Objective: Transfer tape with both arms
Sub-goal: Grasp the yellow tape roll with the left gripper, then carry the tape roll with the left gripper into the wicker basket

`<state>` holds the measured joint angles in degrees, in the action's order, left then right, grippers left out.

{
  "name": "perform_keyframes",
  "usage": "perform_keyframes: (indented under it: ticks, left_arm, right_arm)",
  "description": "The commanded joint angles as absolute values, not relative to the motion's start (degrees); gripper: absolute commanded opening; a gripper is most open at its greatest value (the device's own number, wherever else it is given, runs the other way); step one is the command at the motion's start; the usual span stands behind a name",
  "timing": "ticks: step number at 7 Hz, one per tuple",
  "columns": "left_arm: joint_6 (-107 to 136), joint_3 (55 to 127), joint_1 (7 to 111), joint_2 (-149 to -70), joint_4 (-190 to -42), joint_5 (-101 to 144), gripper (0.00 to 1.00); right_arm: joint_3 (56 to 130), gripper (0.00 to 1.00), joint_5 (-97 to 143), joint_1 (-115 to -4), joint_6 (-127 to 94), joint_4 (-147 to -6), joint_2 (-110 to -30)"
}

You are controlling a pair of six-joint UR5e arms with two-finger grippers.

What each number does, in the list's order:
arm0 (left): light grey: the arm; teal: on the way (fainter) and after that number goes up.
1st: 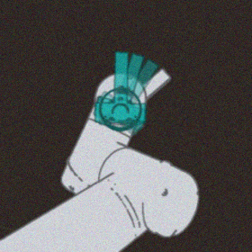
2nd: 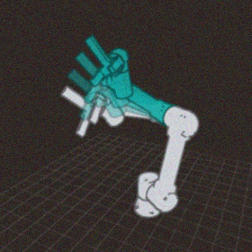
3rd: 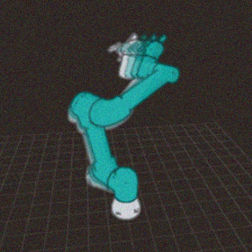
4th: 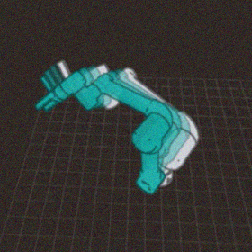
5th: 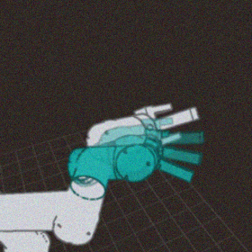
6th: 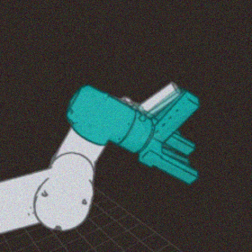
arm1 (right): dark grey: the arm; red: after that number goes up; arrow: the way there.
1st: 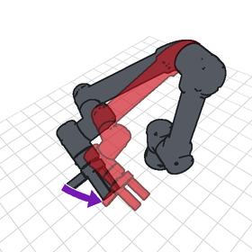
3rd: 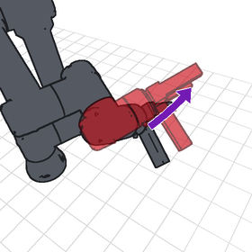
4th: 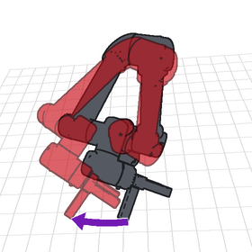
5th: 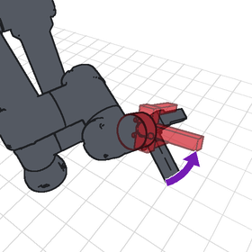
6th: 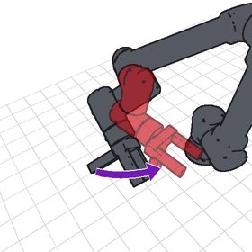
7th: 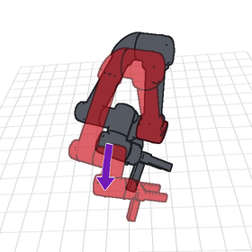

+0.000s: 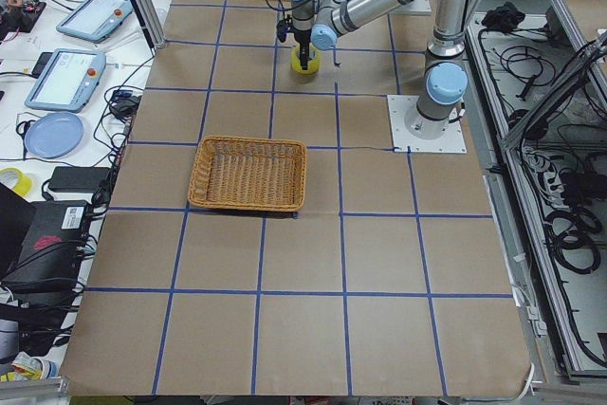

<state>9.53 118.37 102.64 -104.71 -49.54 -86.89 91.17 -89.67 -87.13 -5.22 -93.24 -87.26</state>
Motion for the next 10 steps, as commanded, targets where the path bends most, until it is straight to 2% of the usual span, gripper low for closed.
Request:
perform_keyframes:
  ticks: [1, 2, 3, 6, 10]
  left_arm:
    - [9.4, 118.4, 102.7, -107.6, -45.6, -87.1, 0.93]
    - [9.1, 118.3, 102.7, -107.6, -46.0, -86.6, 0.37]
    - [9.2, 118.8, 102.7, -107.1, -46.7, -86.6, 0.0]
    - [1.0, 118.1, 99.5, -104.9, -49.3, -87.6, 0.0]
    - [-24.2, 113.6, 81.3, -98.4, -55.5, -95.4, 0.0]
  right_arm:
    - [91.4, 1.0, -89.2, -87.1, -3.9, -92.6, -87.5]
    - [91.2, 1.0, -89.5, -87.1, -2.1, -91.6, -87.5]
    - [91.0, 1.0, -89.4, -87.2, -2.0, -91.6, -87.7]
    - [91.3, 1.0, -90.1, -87.4, -2.0, -91.6, -88.3]
    - [91.3, 1.0, -90.3, -87.4, -2.0, -91.6, -88.5]
